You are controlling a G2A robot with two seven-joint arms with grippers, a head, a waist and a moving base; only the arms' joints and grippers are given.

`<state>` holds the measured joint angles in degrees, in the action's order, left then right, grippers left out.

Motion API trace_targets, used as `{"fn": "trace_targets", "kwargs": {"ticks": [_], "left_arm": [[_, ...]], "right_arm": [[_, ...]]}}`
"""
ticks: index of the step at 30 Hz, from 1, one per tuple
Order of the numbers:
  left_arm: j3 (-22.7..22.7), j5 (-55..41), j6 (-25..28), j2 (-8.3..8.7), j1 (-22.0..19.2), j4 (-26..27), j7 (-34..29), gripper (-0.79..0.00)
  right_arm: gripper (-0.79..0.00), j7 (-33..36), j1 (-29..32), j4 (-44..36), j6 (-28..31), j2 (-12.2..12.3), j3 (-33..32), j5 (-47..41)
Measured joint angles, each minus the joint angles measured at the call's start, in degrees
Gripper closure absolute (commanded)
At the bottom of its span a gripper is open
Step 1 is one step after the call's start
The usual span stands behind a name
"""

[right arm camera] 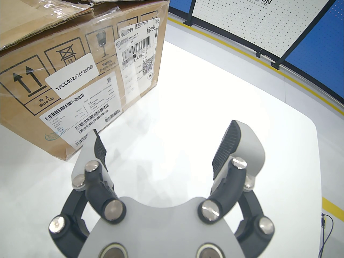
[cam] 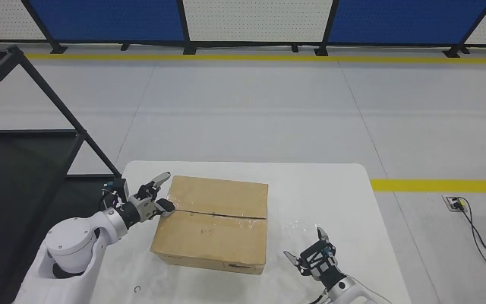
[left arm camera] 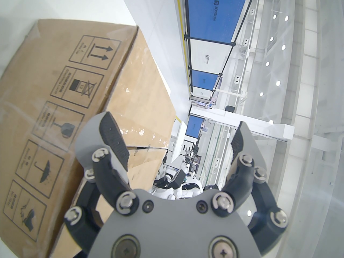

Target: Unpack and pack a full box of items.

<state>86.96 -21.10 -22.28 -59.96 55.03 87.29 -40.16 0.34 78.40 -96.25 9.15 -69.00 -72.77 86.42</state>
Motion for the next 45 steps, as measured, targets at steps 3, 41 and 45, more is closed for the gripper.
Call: {"fn": "trace_targets", "kwargs": {"ticks": [3, 41, 45], "left_arm": [[0.0, 0.0, 0.0, 0.0, 0.0, 0.0, 0.0, -0.785], [0.0, 0.0, 0.0, 0.0, 0.0, 0.0, 0.0, -0.785], [0.0, 0.0, 0.0, 0.0, 0.0, 0.0, 0.0, -0.785]], "right_arm": [[-0.785, 0.0, 0.0, 0.0, 0.0, 0.0, 0.0, 0.0], [-0.785, -2.58, -13.47, 17.05, -13.78, -4.16, 13.88, 14.83], [-0.785, -2.27, -14.63, 19.26, -17.55, -5.17, 15.13, 13.54]]}}
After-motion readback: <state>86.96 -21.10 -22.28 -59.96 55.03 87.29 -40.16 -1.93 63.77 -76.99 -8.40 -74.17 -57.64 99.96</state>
